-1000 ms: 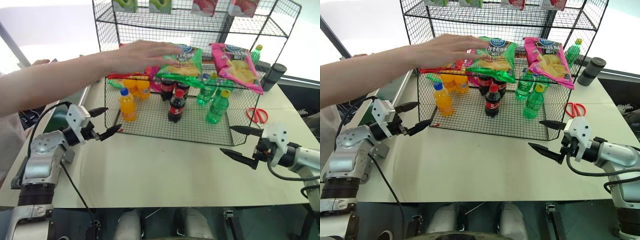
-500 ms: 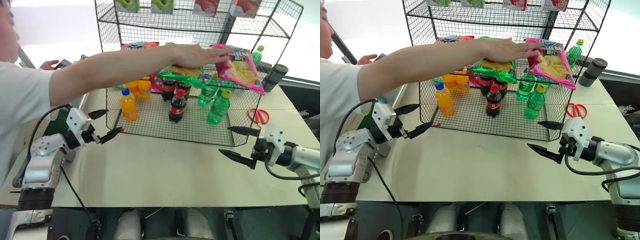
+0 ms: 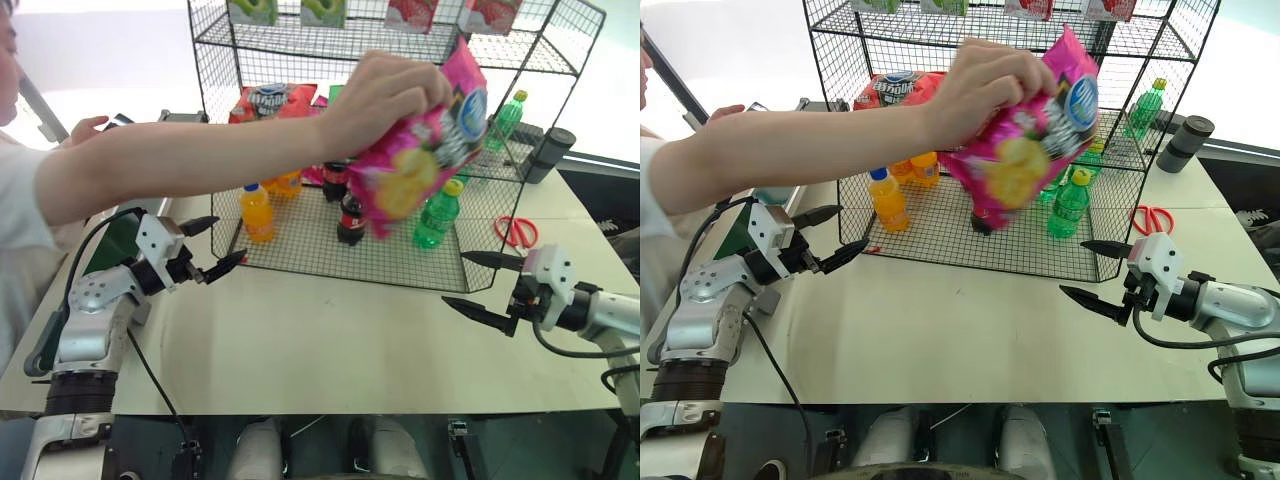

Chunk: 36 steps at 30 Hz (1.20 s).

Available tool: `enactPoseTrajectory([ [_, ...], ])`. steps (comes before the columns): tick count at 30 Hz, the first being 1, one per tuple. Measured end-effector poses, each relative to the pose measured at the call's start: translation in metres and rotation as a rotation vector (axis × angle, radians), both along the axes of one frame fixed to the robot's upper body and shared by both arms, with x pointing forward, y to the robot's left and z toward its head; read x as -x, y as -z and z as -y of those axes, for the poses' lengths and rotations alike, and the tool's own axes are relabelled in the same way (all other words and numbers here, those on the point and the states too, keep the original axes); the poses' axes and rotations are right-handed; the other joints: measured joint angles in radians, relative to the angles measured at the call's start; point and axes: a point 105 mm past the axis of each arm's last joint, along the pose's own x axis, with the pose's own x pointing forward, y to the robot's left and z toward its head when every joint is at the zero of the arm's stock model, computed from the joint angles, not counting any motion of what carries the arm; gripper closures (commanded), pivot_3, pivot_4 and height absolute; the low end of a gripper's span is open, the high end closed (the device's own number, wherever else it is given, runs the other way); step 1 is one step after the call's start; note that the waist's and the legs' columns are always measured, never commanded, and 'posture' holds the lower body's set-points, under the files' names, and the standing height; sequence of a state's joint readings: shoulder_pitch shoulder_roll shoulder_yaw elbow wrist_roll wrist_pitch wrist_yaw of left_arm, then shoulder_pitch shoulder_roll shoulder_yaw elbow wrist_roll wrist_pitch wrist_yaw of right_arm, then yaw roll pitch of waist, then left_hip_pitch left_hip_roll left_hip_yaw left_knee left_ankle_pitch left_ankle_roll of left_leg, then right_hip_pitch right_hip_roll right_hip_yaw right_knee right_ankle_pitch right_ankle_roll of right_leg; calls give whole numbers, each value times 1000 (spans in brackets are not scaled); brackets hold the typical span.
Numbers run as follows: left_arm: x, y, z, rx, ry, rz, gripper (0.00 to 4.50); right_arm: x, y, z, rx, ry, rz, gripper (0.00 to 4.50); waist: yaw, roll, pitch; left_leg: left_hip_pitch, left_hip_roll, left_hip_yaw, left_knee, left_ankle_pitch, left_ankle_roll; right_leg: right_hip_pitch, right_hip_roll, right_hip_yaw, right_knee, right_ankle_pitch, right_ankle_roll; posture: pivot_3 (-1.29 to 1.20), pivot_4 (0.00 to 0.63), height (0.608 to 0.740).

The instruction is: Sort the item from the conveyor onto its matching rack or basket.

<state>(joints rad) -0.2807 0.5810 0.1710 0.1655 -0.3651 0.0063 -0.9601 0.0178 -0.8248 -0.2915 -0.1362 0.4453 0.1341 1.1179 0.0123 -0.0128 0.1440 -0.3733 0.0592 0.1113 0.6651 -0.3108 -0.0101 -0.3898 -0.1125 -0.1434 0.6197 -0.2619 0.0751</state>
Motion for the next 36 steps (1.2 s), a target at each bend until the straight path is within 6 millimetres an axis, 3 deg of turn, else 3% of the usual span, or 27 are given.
enactPoseTrajectory([
  [10,-5,5,7,3,17,-9,0,12,0,-1,19,17,-6,31,0,0,0,0,0,0,0,0,0,0,0,0,0,0,0,0,150,738],
  [17,-9,10,1,-12,-14,-55,0,10,-3,-3,20,21,9,31,-1,0,0,0,0,0,0,0,0,0,0,0,1,0,0,0,150,738],
  [24,1,-6,-10,16,-23,-49,0,3,-4,-18,3,-28,14,31,-4,0,0,0,1,0,0,0,0,0,0,0,1,0,0,0,150,738],
  [32,21,11,-33,28,-147,-129,0,-10,-3,-36,-24,-102,2,31,-2,-1,0,0,2,0,0,0,0,-1,0,0,1,0,0,0,150,738],
  [36,32,6,-35,39,-143,-131,0,-14,-1,-41,-27,-134,-9,31,0,-1,0,0,2,0,0,0,0,-1,0,0,1,0,0,0,150,738],
])
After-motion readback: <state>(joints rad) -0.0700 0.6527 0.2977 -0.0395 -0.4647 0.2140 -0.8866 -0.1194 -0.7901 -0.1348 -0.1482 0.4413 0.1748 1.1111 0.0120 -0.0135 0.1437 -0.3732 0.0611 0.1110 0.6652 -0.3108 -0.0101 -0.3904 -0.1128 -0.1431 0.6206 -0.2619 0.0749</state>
